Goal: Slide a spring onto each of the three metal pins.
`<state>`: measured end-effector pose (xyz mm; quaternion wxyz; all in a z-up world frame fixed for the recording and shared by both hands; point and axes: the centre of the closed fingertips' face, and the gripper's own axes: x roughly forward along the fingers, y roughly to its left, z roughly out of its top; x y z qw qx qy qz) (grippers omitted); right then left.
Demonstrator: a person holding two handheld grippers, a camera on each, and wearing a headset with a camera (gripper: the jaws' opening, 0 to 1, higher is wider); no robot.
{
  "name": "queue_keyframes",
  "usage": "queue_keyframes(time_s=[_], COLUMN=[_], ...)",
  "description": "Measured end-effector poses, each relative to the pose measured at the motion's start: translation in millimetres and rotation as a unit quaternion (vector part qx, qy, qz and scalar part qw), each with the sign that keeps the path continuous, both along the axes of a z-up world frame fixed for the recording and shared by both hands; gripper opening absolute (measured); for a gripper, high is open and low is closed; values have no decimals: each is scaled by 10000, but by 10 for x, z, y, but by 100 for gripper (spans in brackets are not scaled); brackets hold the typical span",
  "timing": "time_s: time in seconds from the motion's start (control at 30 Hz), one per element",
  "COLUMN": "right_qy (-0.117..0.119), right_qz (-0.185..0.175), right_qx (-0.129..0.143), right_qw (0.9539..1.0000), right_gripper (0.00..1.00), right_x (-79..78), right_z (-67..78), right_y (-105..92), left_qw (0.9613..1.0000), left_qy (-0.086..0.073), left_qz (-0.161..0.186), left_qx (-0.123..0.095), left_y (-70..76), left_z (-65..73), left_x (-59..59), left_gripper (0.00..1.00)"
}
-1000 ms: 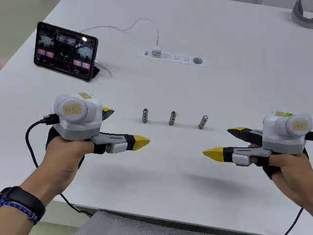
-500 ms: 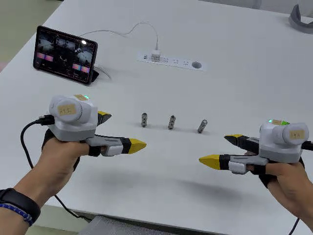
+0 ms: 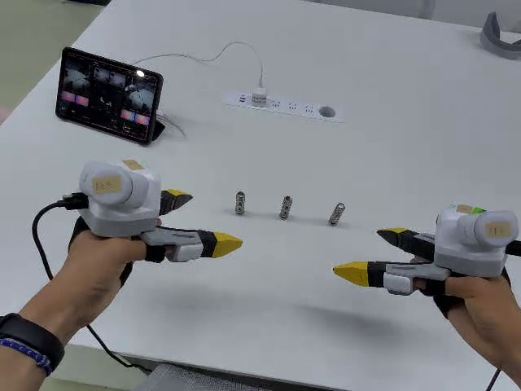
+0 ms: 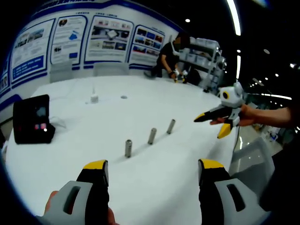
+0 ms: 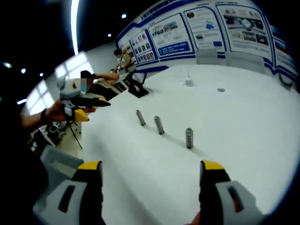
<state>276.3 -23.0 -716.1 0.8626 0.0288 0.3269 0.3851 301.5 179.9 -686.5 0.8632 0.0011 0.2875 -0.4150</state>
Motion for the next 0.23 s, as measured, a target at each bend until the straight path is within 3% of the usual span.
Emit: queue_keyframes(time_s=[0.23], right_qy=[-3], right_qz=[9], right_qx=[-3], right_qw=[10000], right_gripper=[88], right_x=[-7], right_z=[-6], right_y=[-1], left_qw=[10000], left_qy=[-17], left_qz=[4], left_qx=[43], left_y=[44], left_z=[-6], left_x=[3], left_gripper=[81])
